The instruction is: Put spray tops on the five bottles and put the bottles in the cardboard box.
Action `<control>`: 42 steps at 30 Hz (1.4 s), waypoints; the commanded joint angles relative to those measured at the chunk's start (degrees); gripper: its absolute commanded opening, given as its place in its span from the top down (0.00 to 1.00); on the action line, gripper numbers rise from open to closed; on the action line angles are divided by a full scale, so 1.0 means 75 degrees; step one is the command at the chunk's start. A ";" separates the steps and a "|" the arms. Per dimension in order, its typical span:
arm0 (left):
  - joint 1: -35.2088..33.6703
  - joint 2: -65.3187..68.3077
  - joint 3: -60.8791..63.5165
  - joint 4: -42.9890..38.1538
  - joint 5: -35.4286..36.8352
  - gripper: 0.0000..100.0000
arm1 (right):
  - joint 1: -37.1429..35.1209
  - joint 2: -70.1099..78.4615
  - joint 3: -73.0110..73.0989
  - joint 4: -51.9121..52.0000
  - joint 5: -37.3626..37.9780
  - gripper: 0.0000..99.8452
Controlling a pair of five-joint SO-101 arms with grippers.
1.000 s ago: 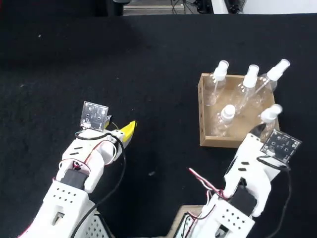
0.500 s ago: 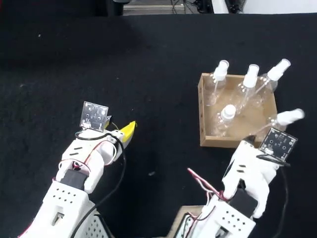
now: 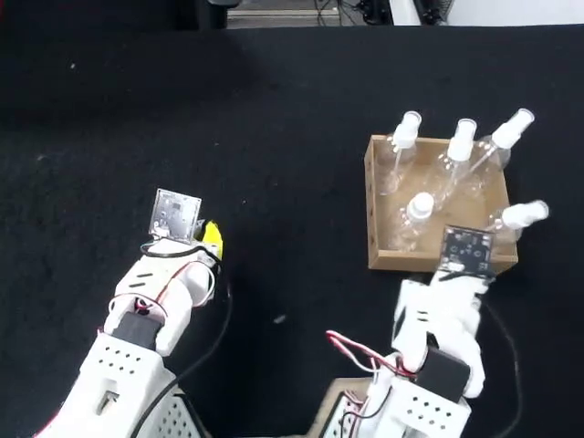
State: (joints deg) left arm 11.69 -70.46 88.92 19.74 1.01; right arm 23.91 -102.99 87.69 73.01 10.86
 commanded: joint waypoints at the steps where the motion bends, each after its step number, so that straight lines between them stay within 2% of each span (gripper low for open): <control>1: 0.0064 -0.0586 -0.0275 0.0610 -0.0023 0.97 | -0.0492 -0.0533 -0.0147 0.0082 0.0023 0.99; 7: 0.0029 -0.2731 0.0088 0.1653 -0.0035 0.97 | -0.1442 -0.0533 -0.0018 0.0656 -0.0985 0.99; 11: 0.0029 -0.4454 0.0873 0.1934 -0.0035 0.97 | -0.2168 -0.0533 0.0018 0.0586 -0.1266 0.99; 18: 0.0029 -0.4290 0.1131 0.1184 -0.0035 0.97 | -0.5392 -0.0533 0.0064 0.0516 -0.1207 0.99; 21: -0.0100 -0.4278 0.1143 0.1594 -0.0035 0.97 | -0.6119 -0.0533 0.0721 0.0293 -0.1207 0.99; 24: -0.0908 -0.4278 0.1143 0.2462 -0.0035 0.97 | -0.6013 -0.0393 0.1143 0.0070 -0.1207 0.99; 27: -0.1952 -0.4278 0.1143 0.3165 -0.0035 0.97 | -0.5322 -0.0404 0.1190 0.0082 -0.1196 0.99; 31: -0.2831 -0.4278 0.1143 0.4138 -0.0035 0.97 | -0.4396 -0.0416 0.1190 0.0070 -0.1196 0.99; 38: -0.2620 -0.4290 0.1143 0.6939 -0.0035 0.97 | -0.4302 -0.0416 0.1190 0.0082 -0.1196 0.99; 42: -0.2690 -0.4255 0.1143 0.6904 0.0000 0.97 | -0.4302 -0.0416 0.1190 0.0082 -0.1196 0.99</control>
State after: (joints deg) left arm -8.62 -102.46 96.13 70.02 1.19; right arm -9.23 -102.99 96.13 74.86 1.80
